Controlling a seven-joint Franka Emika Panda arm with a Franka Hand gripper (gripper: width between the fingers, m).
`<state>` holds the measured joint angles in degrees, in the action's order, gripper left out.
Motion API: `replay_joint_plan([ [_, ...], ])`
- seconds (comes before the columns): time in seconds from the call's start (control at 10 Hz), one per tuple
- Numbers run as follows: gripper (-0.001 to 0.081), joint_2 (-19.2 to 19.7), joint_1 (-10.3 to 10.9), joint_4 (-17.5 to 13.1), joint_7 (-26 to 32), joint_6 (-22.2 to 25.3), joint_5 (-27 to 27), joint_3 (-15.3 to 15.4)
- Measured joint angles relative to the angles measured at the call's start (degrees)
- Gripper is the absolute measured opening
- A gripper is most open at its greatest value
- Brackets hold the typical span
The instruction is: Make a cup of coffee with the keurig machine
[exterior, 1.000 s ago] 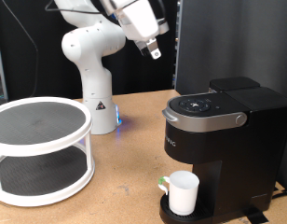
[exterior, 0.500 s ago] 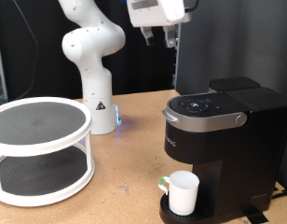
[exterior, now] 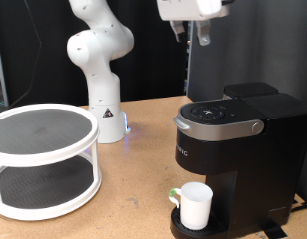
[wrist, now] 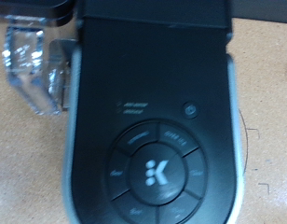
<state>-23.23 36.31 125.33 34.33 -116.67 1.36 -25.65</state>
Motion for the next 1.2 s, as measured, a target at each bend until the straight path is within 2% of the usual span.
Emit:
replay_joint_plan([
  [0.3, 0.0802, 5.6, 0.8, -4.1, 0.0, -1.0, 2.0, 0.0],
  [0.5, 0.0802, 8.1, 1.3, -5.4, 0.0, -1.3, 2.6, 0.1],
  [0.9, 0.0802, 11.3, 1.7, -5.4, 0.2, -3.3, 2.6, 0.2],
  [1.2, 0.0802, 12.5, 1.7, -3.5, 0.5, -6.0, 2.6, 0.1],
])
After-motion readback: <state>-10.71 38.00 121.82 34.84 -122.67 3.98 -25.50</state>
